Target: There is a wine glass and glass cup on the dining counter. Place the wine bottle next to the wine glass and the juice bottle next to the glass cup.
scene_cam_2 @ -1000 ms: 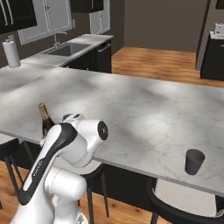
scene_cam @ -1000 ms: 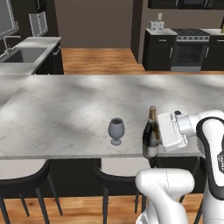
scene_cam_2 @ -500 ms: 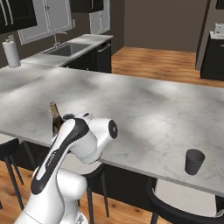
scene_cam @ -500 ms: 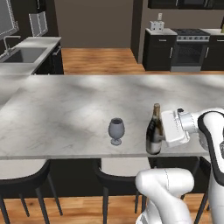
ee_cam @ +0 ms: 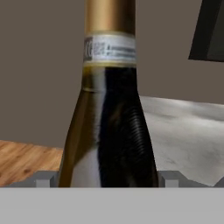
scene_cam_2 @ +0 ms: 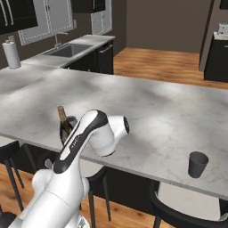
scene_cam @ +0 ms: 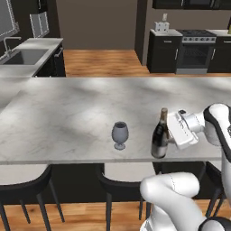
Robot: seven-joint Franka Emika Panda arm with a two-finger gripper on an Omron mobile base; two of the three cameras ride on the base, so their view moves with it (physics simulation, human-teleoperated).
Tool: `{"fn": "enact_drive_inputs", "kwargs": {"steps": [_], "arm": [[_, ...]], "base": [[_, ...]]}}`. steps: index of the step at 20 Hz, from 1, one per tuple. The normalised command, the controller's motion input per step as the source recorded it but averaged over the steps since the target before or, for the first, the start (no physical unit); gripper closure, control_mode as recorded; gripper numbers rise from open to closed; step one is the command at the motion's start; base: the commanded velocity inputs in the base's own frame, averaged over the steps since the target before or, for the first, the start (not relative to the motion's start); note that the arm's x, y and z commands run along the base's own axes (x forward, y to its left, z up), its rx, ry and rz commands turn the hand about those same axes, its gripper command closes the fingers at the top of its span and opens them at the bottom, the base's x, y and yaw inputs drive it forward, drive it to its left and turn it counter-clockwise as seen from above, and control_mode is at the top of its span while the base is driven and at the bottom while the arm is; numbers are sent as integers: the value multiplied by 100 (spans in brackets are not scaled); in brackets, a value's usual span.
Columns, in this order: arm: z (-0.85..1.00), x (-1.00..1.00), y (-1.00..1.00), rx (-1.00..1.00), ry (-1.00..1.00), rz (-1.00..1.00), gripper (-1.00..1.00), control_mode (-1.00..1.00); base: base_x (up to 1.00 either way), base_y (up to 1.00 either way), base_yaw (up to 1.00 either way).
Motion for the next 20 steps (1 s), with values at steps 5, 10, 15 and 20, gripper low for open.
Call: {"fn": "enact_drive_inputs", "kwargs": {"steps": [5, 10, 15, 20], "arm": [[-8, 40, 0, 0, 0, 3, 100, -100], [-12, 41, 2, 0, 0, 0, 100, -100], [-22, 37, 8, 0, 0, -6, 100, -100], [-29, 42, 12, 0, 0, -9, 100, -100]], "base": [[0, 0, 0], [0, 0, 0], [0, 0, 0], [0, 0, 0]]}}
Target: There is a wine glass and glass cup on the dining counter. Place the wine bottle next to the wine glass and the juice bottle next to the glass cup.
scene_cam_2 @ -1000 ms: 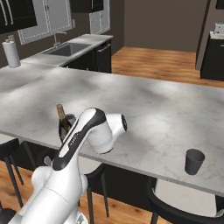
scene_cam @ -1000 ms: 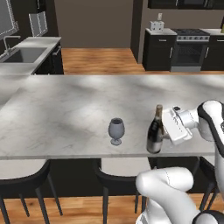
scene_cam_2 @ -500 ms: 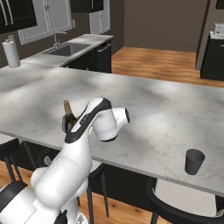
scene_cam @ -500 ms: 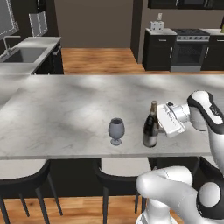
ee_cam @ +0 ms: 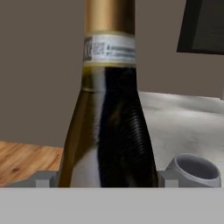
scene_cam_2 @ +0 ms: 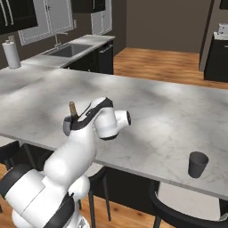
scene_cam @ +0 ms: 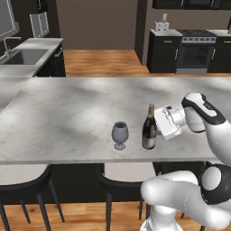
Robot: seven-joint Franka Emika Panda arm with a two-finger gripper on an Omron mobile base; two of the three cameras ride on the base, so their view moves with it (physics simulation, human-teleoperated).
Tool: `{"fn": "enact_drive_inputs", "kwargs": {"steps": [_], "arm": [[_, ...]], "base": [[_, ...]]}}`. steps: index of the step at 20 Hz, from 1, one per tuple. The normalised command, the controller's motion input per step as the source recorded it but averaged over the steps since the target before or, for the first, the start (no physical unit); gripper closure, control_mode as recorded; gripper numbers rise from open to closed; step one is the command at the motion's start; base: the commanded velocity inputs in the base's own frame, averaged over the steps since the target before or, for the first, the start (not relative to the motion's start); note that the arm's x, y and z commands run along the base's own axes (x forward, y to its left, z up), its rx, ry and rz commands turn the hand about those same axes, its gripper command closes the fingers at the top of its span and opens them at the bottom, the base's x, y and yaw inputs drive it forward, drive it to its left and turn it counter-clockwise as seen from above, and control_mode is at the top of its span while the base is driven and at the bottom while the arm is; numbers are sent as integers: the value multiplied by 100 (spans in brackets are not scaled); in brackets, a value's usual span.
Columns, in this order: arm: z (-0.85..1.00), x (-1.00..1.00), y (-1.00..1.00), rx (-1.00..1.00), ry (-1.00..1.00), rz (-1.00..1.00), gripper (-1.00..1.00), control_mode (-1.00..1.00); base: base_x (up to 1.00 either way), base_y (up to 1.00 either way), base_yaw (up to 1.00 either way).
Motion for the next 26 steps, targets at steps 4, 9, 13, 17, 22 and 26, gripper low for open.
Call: {"fn": "enact_drive_inputs", "kwargs": {"steps": [4, 9, 13, 17, 22, 26], "arm": [[-32, 36, 7, 0, 0, -6, 100, -100], [-30, 34, 6, 0, 0, -2, 100, -100], [-30, 27, 0, 0, 0, 0, 100, -100], [-29, 25, 0, 0, 0, 0, 100, -100], [-25, 25, 0, 0, 0, 0, 100, -100], [-22, 23, 0, 0, -2, 0, 100, -100]], "base": [[0, 0, 0], [0, 0, 0], [0, 0, 0], [0, 0, 0], [0, 0, 0], [0, 0, 0]]}}
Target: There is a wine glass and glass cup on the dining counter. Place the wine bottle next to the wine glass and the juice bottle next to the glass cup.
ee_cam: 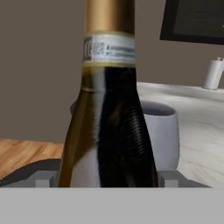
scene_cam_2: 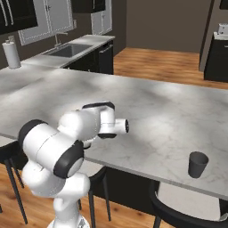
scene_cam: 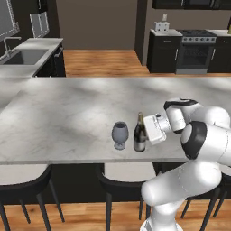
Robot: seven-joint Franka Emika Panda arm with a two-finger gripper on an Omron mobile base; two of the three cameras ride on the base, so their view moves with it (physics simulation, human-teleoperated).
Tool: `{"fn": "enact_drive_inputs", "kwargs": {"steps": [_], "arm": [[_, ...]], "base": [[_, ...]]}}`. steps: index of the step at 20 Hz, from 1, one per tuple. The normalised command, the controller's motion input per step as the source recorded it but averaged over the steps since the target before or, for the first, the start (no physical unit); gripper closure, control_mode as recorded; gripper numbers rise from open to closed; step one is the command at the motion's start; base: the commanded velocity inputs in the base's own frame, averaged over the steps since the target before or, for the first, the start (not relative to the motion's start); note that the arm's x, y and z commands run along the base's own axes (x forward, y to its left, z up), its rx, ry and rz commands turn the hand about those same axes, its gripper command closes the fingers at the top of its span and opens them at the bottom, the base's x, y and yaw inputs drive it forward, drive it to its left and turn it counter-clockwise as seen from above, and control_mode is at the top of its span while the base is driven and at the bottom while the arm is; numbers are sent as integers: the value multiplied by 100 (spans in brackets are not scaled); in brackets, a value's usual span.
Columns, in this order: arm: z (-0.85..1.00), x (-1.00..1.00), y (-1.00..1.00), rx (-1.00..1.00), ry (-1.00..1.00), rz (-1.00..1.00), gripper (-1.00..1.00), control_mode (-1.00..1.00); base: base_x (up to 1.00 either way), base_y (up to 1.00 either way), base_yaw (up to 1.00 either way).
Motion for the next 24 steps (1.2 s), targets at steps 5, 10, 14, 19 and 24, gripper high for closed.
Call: {"fn": "enact_drive_inputs", "kwargs": {"steps": [5, 10, 14, 19, 24], "arm": [[-19, 24, 0, 0, -1, 0, 100, -100], [-19, 28, 0, 0, -4, 0, 100, -100], [-20, 33, 0, 0, -3, 0, 100, -100], [-18, 28, 0, 0, -7, 0, 100, -100], [-17, 4, 4, 0, -21, 0, 100, -100]], "base": [[0, 0, 0], [0, 0, 0], [0, 0, 0], [0, 0, 0], [0, 0, 0]]}}
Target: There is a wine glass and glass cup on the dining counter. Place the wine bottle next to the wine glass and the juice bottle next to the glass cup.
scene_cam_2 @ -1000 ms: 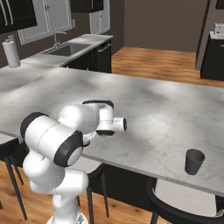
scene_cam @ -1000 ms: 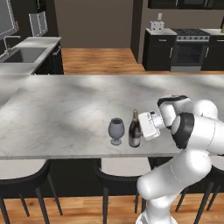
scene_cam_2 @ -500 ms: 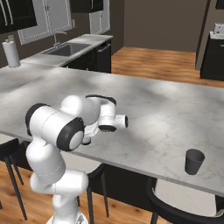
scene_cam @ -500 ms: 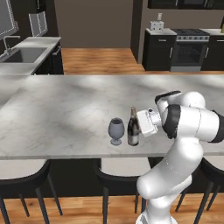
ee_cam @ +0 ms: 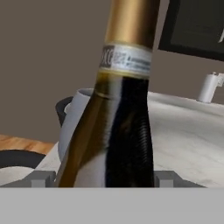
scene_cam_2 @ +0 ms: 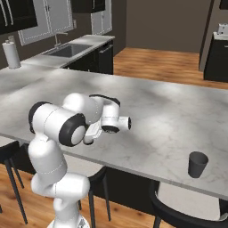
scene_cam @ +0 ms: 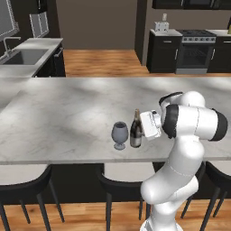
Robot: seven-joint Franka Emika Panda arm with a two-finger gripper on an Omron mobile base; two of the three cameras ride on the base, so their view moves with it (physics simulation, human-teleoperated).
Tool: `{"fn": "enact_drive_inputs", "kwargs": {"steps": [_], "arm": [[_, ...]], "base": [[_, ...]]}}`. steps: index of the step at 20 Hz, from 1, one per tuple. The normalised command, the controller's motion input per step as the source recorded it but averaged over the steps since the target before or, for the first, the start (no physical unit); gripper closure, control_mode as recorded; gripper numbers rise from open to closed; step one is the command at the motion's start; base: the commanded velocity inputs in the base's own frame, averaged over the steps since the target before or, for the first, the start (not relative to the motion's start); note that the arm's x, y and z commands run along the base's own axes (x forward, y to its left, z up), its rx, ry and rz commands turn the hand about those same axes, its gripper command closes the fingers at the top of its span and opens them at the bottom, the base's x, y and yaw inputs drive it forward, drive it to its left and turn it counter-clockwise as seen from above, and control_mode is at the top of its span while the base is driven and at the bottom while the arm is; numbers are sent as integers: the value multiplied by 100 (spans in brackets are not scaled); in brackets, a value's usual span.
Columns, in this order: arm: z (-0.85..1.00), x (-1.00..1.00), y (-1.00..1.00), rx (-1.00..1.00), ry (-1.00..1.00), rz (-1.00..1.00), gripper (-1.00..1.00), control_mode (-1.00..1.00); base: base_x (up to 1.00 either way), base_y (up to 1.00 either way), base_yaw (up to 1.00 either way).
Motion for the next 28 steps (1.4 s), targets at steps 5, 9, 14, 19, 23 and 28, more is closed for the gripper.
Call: {"fn": "enact_drive_inputs", "kwargs": {"steps": [5, 9, 14, 19, 23, 28], "arm": [[-22, 0, 0, -1, -22, 0, 100, -100], [-27, 0, 1, -4, -14, 0, 100, -100], [-29, 1, 1, -5, -9, 0, 100, -100], [-28, 2, 0, -2, -2, 0, -100, -100], [-19, 0, -1, 0, 0, 0, -100, -100], [-18, 0, -1, 0, 0, 0, -100, -100]], "base": [[0, 0, 0], [0, 0, 0], [0, 0, 0], [0, 0, 0], [0, 0, 0], [0, 0, 0]]}}
